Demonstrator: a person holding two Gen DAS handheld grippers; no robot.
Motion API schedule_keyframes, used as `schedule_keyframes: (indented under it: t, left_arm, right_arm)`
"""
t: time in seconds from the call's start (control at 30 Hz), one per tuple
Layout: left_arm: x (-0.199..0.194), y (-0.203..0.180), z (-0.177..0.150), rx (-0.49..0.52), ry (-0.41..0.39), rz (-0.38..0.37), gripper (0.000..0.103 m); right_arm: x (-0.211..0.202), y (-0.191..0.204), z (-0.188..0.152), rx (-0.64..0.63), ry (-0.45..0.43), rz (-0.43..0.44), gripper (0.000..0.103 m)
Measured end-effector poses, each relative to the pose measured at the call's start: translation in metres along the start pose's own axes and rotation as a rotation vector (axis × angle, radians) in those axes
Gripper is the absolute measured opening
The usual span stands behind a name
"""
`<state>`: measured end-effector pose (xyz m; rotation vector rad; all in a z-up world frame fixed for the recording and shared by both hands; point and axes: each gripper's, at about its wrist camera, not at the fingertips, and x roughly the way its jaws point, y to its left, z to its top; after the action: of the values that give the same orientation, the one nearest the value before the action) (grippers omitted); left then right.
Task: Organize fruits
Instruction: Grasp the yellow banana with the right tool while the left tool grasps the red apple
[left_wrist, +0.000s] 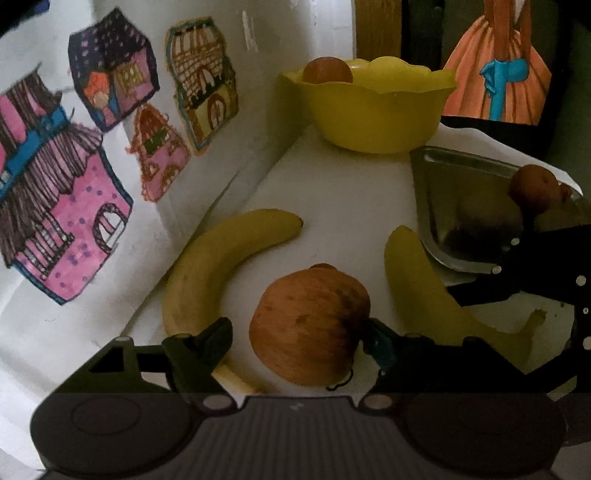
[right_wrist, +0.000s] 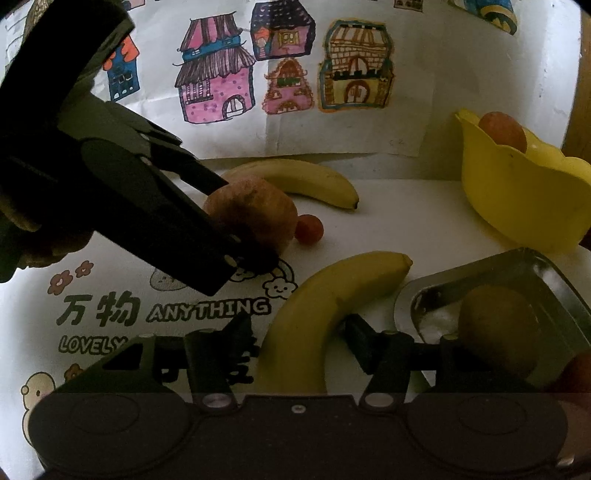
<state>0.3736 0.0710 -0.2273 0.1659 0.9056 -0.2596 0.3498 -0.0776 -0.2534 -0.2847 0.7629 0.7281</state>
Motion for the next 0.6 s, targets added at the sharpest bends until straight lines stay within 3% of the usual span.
schedule_keyframes:
  t: [0.13,0.27,0.4,0.6]
  left_arm:
    - [0.005,0.004,0.0,-0.041,0.016,-0.033,0.074]
    - [0.007,0.001,-0.004,-0.037,0.021,-0.042,0.066]
    - [0.005,0.001,-0.009,-0.083,0.001,-0.033,0.065]
    - [-0.004,0.006,-0.021,-0.172,-0.033,-0.012,0.065]
  right_arm:
    - [0.004,0.001,0.001,0.003,-0.004,0.002,0.068]
    - [0.005,0.004,-0.001,0.005,-0.014,-0.01,0.067]
    - [0.004,0.004,-0.001,0.016,-0.025,-0.03,0.047]
    - [0.002,0.01,-0.001,0.023,-0.037,-0.038,0.039]
